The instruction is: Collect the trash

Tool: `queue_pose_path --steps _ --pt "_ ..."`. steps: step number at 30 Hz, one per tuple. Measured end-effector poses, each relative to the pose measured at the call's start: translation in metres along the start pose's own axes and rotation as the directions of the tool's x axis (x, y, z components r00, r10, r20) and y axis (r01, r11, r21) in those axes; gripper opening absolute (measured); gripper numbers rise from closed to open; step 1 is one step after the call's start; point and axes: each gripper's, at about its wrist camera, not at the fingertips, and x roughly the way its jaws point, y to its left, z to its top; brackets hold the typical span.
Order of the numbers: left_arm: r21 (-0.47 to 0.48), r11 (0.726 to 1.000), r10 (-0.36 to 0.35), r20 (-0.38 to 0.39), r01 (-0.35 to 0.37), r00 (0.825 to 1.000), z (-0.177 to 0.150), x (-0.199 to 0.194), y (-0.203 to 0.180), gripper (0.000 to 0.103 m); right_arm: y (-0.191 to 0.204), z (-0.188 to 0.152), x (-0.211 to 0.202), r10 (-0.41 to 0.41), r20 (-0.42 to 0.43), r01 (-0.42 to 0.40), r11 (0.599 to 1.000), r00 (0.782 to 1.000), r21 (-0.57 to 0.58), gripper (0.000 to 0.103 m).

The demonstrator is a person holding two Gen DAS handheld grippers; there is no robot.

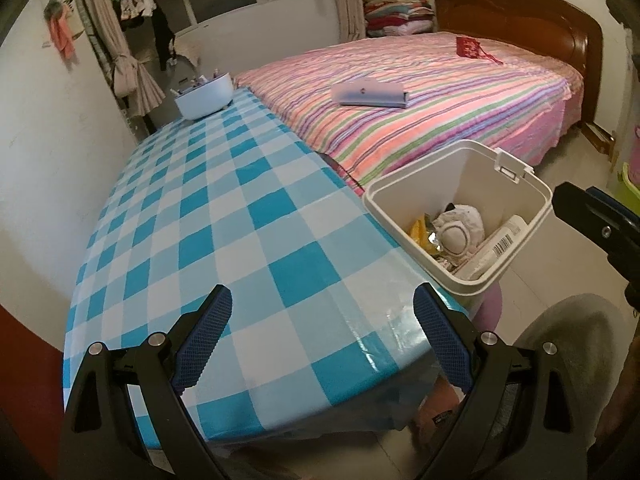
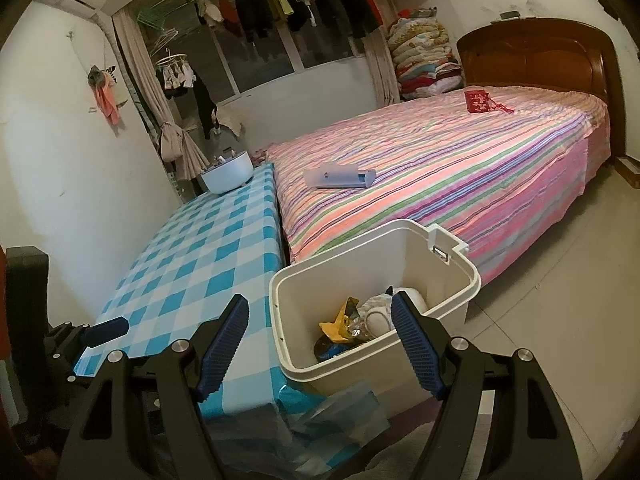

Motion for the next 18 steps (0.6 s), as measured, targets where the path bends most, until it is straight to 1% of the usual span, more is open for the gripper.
queue_pose_path --steps 1,4,9,14,16,18 --pt "0.009 1.0 -0.001 0.001 0.0 1.0 0.001 -0.001 -0.002 0.091 -0.002 -0.001 0.0 -0.001 0.0 0.001 1.0 1.0 0.002 0.072" --pt "0.034 0.999 -0.013 0.016 0.012 1.0 0.003 -0.005 -0.01 0.096 -0.004 0.0 -0.001 -0.004 0.001 0.004 1.0 1.0 0.008 0.072" --pt "0.077 0.996 -0.055 0.052 0.05 0.997 0.006 -0.014 -0.027 0.096 -0.009 -0.001 -0.001 -0.008 0.0 0.008 1.0 1.0 0.017 0.072" --pt "0.087 0.991 -0.106 0.066 0.101 0.992 0.002 -0.016 -0.033 0.096 -0.014 -0.002 -0.001 -0.011 -0.001 0.011 1.0 1.0 0.023 0.072" --pt "0.083 0.991 -0.107 0.077 0.1 0.991 0.002 -0.017 -0.032 0.096 -0.014 -0.002 -0.001 -0.011 -0.002 0.011 1.0 1.0 0.023 0.072" --pt "0.089 0.993 -0.086 0.082 0.078 0.993 0.002 -0.017 -0.031 0.096 -0.014 -0.002 -0.001 -0.01 0.0 0.01 1.0 1.0 0.025 0.072"
